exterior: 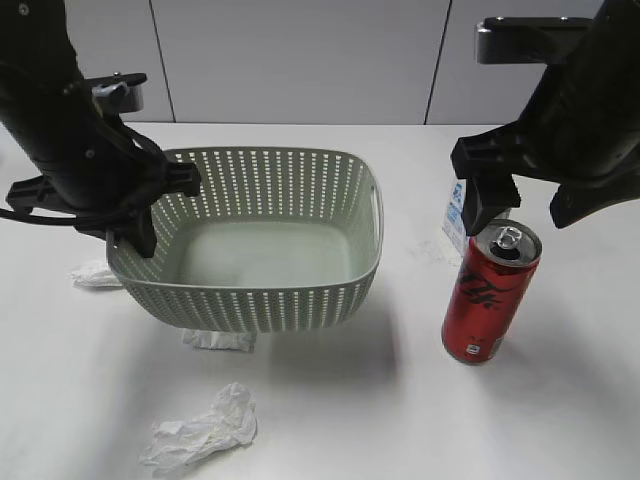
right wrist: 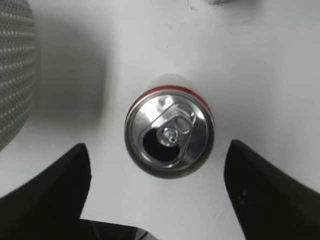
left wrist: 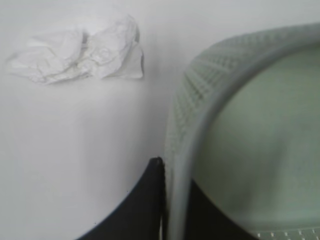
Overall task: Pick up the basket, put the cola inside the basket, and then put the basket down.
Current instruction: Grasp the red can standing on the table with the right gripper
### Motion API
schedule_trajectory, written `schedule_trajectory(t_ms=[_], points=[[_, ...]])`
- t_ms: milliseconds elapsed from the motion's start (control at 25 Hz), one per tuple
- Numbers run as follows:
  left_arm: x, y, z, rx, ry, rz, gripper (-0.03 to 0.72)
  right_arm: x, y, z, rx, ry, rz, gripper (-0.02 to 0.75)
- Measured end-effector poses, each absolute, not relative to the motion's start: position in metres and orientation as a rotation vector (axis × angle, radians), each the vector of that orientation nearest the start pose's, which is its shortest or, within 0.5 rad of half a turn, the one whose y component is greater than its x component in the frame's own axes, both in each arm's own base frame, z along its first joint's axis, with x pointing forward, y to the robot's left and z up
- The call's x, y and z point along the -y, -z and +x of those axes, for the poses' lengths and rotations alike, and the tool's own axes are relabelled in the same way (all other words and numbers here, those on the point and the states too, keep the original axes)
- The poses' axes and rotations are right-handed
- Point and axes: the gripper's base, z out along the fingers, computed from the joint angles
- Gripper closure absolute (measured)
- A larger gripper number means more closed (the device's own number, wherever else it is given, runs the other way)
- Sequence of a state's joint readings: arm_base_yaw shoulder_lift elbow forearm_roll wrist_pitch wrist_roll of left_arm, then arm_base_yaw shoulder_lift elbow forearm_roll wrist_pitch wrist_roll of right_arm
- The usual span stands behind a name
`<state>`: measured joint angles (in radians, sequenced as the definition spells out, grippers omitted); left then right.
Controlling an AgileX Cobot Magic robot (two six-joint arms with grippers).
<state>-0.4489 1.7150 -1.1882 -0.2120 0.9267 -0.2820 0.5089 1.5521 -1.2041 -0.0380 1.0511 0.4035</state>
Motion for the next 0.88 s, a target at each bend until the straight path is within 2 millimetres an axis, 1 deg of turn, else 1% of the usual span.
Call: schedule_trajectory(t_ms=[200,320,480,720,880], points=[[0.160,-0.223,0.295,-2.980,0.393,0.068,0.686,-0.145,-0.269,0.275,-2.852,-0.065,-0.146,0.097],[0.161,-0.223,0.296,-2.978,0.395,0.067,0.686,-0.147,-0.264,0.280,-2.850,-0.063,-0.138,0.095],[0.161,-0.223,0.296,-2.977,0.396,0.067,0.686,-0.148,-0.252,0.286,-2.884,-0.044,-0.118,0.094],[0.161,-0.223,0.296,-2.977,0.396,0.067,0.686,-0.137,-0.244,0.294,-2.917,-0.071,-0.011,0.094],[0.161,-0.223,0.296,-2.977,0.396,0.067,0.686,-0.139,-0.236,0.297,-2.953,-0.109,0.003,0.094]])
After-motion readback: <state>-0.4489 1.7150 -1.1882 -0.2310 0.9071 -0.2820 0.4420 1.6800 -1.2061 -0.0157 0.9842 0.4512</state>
